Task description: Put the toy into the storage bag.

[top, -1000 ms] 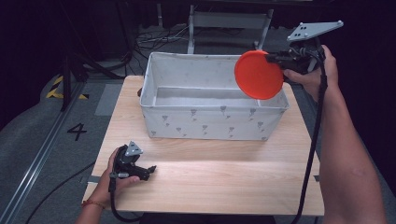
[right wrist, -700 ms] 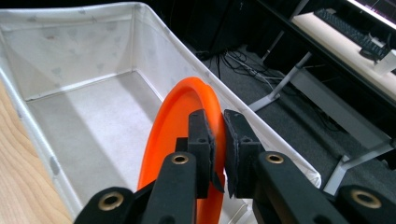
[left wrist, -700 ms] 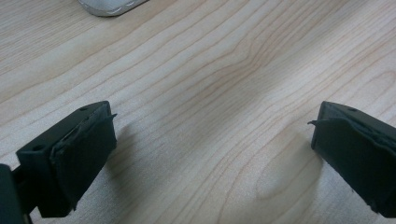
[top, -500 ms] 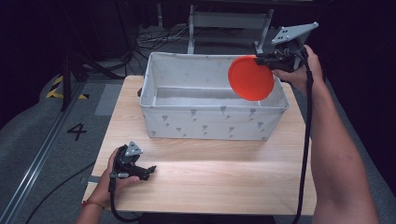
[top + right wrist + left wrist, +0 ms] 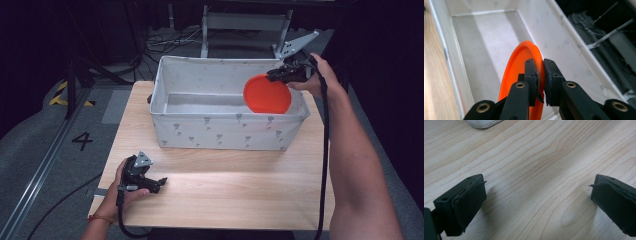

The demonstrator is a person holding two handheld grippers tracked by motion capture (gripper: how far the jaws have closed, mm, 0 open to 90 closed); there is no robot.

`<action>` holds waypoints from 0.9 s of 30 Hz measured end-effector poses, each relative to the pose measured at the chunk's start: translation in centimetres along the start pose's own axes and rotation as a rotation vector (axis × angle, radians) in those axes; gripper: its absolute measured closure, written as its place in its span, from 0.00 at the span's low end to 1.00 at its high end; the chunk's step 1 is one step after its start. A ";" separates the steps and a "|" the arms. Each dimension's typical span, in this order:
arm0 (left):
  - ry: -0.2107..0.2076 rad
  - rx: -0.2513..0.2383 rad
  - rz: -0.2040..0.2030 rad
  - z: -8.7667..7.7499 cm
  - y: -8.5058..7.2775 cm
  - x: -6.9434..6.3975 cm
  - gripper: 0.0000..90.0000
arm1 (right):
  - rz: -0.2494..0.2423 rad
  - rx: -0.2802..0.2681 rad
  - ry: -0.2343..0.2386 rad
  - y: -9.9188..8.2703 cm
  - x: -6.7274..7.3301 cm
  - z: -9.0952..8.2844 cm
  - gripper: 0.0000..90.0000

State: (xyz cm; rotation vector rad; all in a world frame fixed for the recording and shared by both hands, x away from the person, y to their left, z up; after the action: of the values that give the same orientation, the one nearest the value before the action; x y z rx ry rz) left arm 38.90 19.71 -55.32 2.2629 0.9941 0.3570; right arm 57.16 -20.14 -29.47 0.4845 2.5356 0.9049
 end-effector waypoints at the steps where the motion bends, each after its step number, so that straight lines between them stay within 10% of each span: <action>1: 0.001 0.000 0.002 0.0 0.0 0.0 0.00 | -0.007 0.017 0.010 -0.3 0.0 0.3 0.91; 13: 0.003 -0.001 0.005 0.0 0.0 0.1 0.00 | -0.149 0.203 0.180 -3.1 1.9 2.6 0.91; 27: 0.003 -0.002 0.006 0.0 0.0 0.1 0.00 | -0.167 0.424 0.248 -4.7 3.2 4.2 0.91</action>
State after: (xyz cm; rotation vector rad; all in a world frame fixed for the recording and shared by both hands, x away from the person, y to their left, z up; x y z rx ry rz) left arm 38.95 19.74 -55.31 2.2650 0.9887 0.3643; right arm 55.61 -19.96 -36.37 0.2854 2.9550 0.3821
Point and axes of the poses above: each handheld gripper's, and its own axes: z roughly forward along the jaws, y roughly out of its top, x roughly to its left, the point moved 7 cm from there along z, roughly forward along the jaws, and after that the axes turned 2 degrees about z, right-handed, at the moved point
